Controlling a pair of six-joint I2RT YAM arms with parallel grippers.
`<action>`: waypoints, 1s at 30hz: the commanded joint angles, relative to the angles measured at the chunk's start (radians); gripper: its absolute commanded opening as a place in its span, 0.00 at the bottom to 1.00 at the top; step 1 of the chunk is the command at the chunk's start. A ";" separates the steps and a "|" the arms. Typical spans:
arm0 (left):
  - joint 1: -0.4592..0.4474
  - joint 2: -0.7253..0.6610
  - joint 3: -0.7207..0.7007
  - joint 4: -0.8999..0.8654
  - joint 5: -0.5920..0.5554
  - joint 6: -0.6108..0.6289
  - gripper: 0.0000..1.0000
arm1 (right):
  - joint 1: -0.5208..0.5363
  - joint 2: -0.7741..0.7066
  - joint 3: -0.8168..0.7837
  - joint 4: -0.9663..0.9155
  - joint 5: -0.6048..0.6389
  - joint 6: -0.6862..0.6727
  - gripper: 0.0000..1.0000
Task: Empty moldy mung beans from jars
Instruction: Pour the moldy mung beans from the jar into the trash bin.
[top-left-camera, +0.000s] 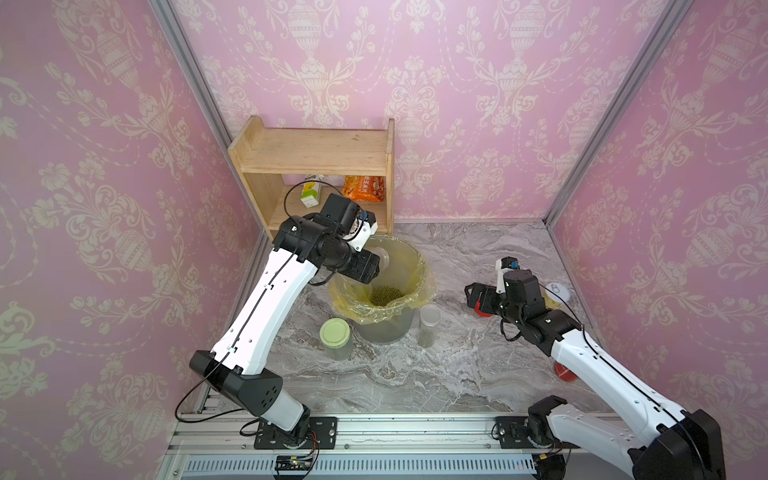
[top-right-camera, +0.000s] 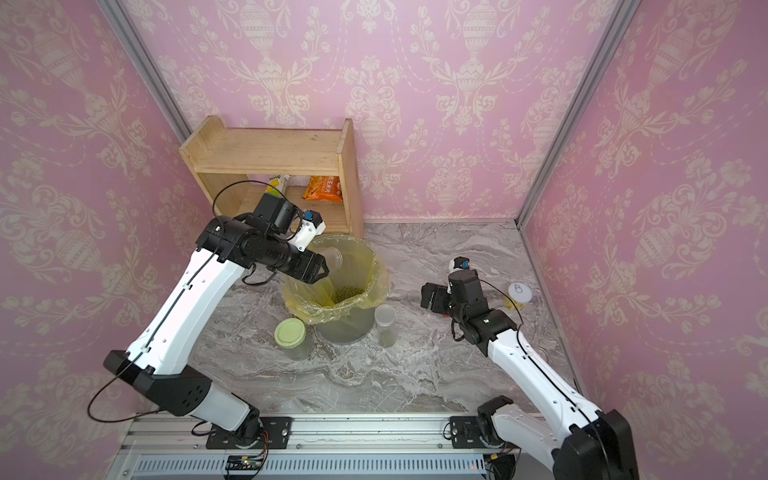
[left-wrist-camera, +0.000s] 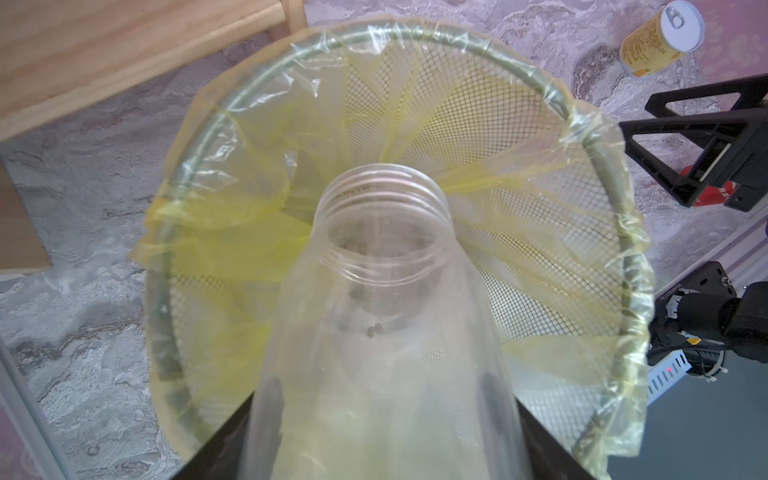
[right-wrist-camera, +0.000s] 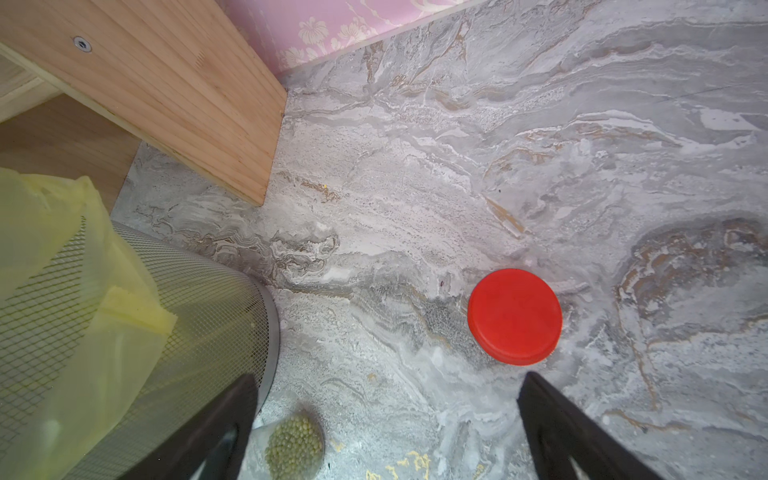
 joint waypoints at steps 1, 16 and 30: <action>-0.003 -0.060 -0.018 -0.016 -0.032 -0.016 0.40 | 0.008 -0.026 0.026 -0.018 -0.001 0.005 1.00; -0.010 -0.081 -0.047 0.018 -0.036 -0.064 0.40 | 0.007 -0.041 0.020 -0.034 -0.003 0.004 1.00; -0.014 -0.011 -0.050 0.080 -0.035 -0.047 0.38 | 0.006 -0.054 0.025 -0.056 -0.004 0.003 1.00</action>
